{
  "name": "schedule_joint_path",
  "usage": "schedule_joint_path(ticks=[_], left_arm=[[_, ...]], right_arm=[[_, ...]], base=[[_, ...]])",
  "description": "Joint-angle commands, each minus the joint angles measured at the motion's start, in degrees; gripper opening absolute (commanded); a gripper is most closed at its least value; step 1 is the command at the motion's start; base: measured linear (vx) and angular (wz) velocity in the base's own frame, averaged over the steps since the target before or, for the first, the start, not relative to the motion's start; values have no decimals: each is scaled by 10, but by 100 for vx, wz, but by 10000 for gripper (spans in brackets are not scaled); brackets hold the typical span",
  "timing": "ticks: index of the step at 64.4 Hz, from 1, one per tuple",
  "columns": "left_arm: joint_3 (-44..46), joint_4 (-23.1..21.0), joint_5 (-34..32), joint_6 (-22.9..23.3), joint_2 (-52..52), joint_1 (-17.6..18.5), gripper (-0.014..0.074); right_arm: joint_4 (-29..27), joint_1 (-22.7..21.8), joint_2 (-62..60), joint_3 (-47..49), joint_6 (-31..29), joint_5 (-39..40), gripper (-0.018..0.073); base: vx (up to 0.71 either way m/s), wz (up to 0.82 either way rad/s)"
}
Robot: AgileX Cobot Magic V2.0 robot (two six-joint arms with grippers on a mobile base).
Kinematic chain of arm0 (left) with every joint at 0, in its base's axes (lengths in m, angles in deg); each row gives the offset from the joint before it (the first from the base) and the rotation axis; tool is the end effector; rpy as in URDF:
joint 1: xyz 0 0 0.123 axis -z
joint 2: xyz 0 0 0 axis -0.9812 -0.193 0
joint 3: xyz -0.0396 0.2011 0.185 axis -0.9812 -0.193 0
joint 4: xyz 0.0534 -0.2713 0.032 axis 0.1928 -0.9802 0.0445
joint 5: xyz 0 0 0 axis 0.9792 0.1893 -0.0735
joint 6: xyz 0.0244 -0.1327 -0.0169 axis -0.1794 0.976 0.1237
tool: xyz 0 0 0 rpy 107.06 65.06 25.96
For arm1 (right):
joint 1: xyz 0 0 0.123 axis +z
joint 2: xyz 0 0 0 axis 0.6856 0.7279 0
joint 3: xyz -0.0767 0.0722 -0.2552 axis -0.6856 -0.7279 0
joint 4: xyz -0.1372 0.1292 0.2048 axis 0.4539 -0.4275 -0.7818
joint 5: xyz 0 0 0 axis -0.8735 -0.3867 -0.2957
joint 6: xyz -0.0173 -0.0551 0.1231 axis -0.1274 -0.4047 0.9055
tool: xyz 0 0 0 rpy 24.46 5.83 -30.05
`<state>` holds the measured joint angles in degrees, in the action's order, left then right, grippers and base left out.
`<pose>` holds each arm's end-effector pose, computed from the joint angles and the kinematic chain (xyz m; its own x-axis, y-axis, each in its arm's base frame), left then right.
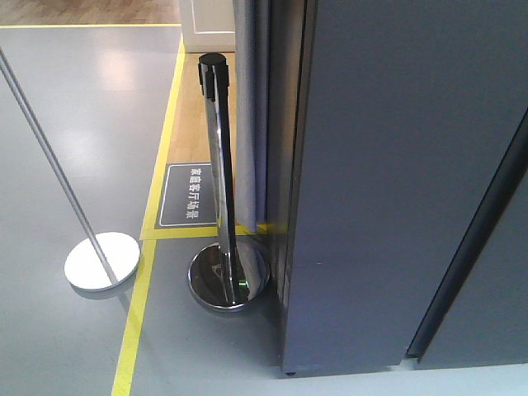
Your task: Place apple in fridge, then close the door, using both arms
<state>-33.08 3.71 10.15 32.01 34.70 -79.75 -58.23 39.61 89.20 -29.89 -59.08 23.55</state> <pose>0.1326 0.0016 0.1614 -0.2682 -0.0786 -0.9601 -0.0324 0.9968 -0.0726 0.1416 0.0250 0.2509 -0.2930 0.0080 -0.9561 -0.1797 0.9817 0.0633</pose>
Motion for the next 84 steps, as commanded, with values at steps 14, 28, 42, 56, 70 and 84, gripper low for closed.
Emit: schedule_joint_path(ticks=[14, 28, 42, 56, 70, 84], left_arm=[[-11, -1, -37, 0, 8, 1, -6], [-11, -1, -37, 0, 8, 1, -6], [-11, -1, -37, 0, 8, 1, -6], [-11, -1, -37, 0, 8, 1, -6], [-11, -1, -37, 0, 8, 1, -6], [-11, -1, -37, 0, 8, 1, -6]], right_arm=[[136, -1, -7, -13, 122, 85, -1], [347, -1, -52, -112, 375, 205, -1], [340, -1, -119, -202, 390, 227, -1], [314, 1, -149, -202, 317, 153, -1], [278, 33, -149, -202, 225, 153, -1], [256, 32, -149, -202, 230, 146, -1]], base=[[0, 0], [0, 0], [0, 0], [0, 0], [0, 0], [0, 0]])
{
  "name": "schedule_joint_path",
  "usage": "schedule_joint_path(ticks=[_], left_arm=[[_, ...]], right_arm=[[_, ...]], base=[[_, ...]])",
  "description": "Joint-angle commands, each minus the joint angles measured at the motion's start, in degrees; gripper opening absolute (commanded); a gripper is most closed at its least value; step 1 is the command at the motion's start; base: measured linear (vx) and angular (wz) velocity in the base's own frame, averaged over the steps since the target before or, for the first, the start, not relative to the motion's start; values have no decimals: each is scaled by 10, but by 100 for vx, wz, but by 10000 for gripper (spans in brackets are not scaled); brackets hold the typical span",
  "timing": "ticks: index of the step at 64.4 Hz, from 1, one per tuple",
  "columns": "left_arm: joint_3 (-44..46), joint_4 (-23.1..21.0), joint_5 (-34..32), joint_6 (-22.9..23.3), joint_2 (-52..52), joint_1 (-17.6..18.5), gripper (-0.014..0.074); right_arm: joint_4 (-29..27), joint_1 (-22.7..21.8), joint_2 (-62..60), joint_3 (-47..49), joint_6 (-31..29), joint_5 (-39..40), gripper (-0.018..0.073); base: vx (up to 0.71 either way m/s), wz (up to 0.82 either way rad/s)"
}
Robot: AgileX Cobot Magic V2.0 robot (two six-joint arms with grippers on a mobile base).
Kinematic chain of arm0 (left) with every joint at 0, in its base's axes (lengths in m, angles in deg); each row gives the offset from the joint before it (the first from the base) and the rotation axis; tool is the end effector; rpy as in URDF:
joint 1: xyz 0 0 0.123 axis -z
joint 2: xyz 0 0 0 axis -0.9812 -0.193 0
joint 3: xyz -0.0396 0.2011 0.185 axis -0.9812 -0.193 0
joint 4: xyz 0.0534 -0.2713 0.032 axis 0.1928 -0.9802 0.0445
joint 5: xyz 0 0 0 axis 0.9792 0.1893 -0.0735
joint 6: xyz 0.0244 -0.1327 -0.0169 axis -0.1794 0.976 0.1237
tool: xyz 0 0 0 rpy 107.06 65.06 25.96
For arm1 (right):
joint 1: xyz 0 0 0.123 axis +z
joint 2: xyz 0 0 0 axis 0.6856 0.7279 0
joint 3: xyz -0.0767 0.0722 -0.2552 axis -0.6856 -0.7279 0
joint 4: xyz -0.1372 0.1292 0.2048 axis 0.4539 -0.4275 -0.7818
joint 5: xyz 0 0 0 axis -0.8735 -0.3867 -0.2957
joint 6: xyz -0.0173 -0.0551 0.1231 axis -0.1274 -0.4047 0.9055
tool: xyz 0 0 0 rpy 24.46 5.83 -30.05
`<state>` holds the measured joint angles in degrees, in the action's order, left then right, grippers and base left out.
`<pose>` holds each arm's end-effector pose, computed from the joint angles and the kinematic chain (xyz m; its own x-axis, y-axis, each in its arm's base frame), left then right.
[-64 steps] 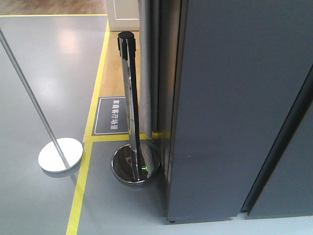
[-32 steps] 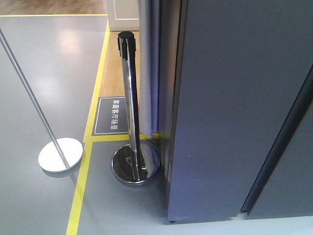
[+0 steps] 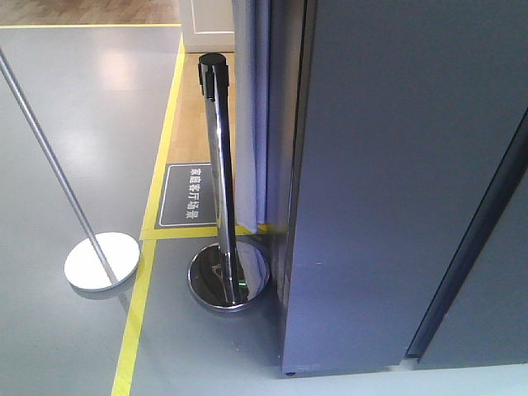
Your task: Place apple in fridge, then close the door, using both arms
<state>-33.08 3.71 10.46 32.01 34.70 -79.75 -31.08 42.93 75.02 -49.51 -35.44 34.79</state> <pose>0.1324 0.0016 0.1607 -0.2734 -0.0787 -0.9587 -0.0328 0.9968 -0.0725 0.1332 0.0012 0.1632 -0.2552 -0.0131 -0.9668 -0.0127 0.9999 -0.0102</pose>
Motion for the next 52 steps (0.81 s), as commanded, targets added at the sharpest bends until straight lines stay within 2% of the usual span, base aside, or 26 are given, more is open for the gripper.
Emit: schedule_joint_path(ticks=[1, 52], left_arm=[[-11, -1, -40, 0, 8, 1, -6], [-11, -1, -40, 0, 8, 1, -6]], right_arm=[[-19, -1, -7, -6, -7, 32, -1], [-25, -1, -6, -6, -9, 28, -1]], base=[[0, 0], [0, 0]])
